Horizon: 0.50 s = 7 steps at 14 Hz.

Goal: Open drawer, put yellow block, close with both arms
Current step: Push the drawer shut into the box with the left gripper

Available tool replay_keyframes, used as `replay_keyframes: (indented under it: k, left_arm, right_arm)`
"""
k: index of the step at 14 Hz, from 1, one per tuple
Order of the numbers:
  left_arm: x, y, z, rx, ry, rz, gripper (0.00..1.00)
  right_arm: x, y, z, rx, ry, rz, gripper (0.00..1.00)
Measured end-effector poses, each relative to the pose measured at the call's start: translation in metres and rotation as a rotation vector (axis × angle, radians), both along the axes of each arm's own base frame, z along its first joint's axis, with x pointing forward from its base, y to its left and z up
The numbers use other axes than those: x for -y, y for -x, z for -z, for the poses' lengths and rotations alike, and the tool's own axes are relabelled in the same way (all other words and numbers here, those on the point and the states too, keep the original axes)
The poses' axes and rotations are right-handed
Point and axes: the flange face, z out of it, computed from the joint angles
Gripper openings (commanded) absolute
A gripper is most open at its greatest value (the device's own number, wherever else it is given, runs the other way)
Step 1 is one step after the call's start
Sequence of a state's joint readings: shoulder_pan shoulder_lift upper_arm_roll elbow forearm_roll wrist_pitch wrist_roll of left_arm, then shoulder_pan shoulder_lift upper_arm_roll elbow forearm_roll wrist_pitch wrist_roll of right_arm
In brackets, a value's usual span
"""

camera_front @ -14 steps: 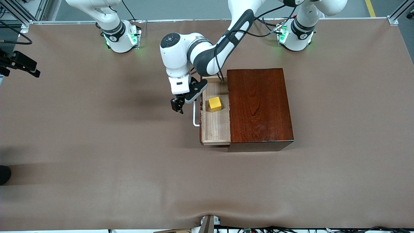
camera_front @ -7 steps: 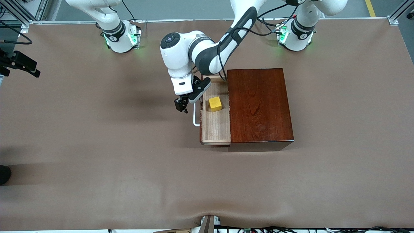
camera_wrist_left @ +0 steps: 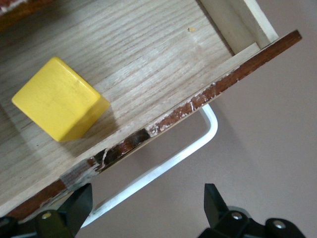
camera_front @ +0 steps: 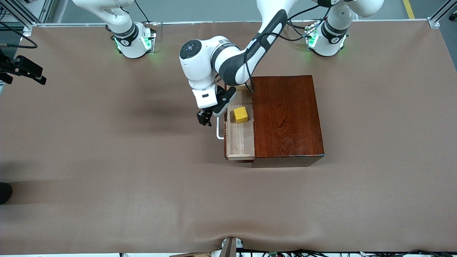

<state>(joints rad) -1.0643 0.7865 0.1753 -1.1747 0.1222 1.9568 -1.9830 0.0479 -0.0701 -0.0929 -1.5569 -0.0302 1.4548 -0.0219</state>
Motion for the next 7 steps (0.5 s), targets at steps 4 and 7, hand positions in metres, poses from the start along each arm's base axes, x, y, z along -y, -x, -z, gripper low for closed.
replay_keyframes:
  k: [4,7]
  left_arm:
    - [-0.012,-0.008,0.0,-0.023,-0.033,-0.017,1.0]
    - [-0.022,-0.012,-0.001,-0.048,-0.066,-0.028,1.0]
  right_arm:
    - [0.001,0.001,0.0,-0.006,0.0,0.0,1.0]
    - [0.0,0.001,0.001,-0.006,-0.001,-0.001,1.0]
